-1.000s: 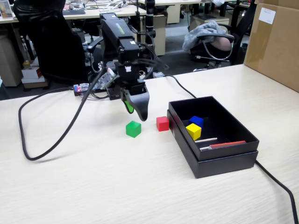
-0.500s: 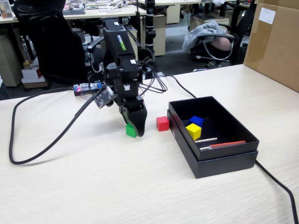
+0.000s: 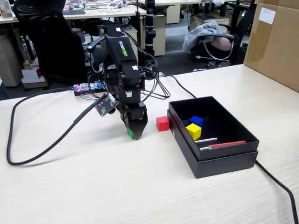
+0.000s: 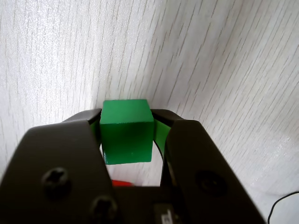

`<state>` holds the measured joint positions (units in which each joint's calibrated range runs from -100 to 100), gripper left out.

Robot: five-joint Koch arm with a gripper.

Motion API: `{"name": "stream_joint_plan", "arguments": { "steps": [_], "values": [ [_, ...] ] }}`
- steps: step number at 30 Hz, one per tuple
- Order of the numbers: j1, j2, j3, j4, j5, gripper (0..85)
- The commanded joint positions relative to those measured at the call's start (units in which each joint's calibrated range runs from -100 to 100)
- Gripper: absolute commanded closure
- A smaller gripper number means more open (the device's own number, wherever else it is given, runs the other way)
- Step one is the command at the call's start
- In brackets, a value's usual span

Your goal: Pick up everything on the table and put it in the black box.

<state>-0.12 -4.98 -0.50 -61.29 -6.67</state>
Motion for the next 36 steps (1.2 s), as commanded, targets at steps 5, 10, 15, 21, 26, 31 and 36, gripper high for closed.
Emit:
{"name": "stream_joint_plan", "arguments": {
  "steps": [5,10,15,21,26,31,36],
  "values": [
    [2.39,-21.58,7.12,-0.62,1.32,83.1],
    [8.16,-27.43,14.83,-2.08,4.25,83.0],
    [13.19,-20.43,21.81,-2.08,7.33,83.0],
    [17.09,4.93,34.86,-2.08,11.67,82.7],
    [17.68,10.89,36.95,-2.08,12.16,82.5],
    [18.22,13.19,36.68,-5.02,12.21,60.1],
    [17.88,11.58,35.41,-5.02,12.36,43.0]
  ]
}}
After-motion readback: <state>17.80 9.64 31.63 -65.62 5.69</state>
